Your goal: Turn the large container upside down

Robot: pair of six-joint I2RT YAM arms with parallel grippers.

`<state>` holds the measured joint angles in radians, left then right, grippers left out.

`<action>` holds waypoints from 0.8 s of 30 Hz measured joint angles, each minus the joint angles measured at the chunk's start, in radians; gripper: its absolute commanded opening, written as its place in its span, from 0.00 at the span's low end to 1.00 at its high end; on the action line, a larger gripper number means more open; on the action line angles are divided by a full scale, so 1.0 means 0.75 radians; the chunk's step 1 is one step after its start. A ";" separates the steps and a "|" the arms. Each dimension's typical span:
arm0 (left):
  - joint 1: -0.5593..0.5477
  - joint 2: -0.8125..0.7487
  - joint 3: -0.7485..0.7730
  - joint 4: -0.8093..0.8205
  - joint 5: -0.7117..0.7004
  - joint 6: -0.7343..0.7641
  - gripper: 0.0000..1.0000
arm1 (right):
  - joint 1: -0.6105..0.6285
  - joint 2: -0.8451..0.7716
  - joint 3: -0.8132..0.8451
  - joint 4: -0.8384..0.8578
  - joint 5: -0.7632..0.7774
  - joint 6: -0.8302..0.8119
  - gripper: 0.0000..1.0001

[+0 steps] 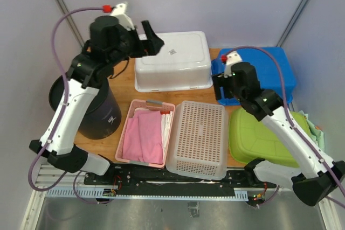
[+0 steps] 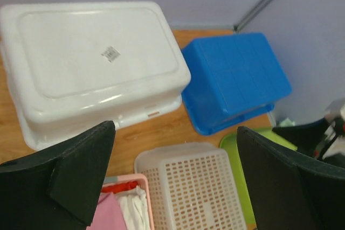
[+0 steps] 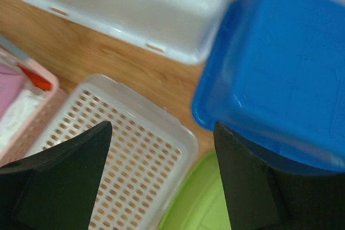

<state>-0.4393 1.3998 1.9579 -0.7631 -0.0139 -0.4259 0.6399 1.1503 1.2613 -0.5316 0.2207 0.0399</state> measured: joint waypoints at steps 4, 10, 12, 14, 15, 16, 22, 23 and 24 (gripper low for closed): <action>-0.240 0.103 -0.030 0.004 -0.116 0.049 0.99 | -0.275 -0.122 -0.103 -0.178 0.086 0.143 0.80; -0.421 0.143 -0.292 0.050 -0.206 0.099 0.99 | -0.366 -0.175 -0.111 -0.369 0.421 0.369 0.81; -0.431 0.109 -0.430 0.080 -0.234 0.099 0.99 | -0.366 -0.166 -0.111 -0.425 0.525 0.437 0.81; -0.431 0.033 -0.611 0.135 -0.271 0.097 0.99 | -0.366 -0.164 -0.112 -0.459 0.600 0.485 0.81; -0.429 -0.025 -0.711 0.170 -0.289 0.096 0.99 | -0.366 -0.165 -0.114 -0.473 0.638 0.509 0.81; -0.428 -0.093 -0.808 0.203 -0.302 0.094 0.99 | -0.367 -0.169 -0.119 -0.482 0.667 0.525 0.80; -0.429 -0.572 -1.258 0.470 -0.315 0.073 0.99 | -0.367 -0.227 -0.167 -0.496 0.760 0.603 0.80; -0.428 -0.622 -1.290 0.494 -0.316 0.069 0.99 | -0.367 -0.242 -0.173 -0.496 0.766 0.611 0.80; -0.429 -0.674 -1.319 0.521 -0.318 0.066 0.99 | -0.367 -0.268 -0.184 -0.493 0.772 0.620 0.80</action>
<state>-0.7609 0.8944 0.9688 -0.3721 -0.2527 -0.3763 0.3645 0.9497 1.1236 -0.9012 0.7998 0.5049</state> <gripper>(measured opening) 0.991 0.801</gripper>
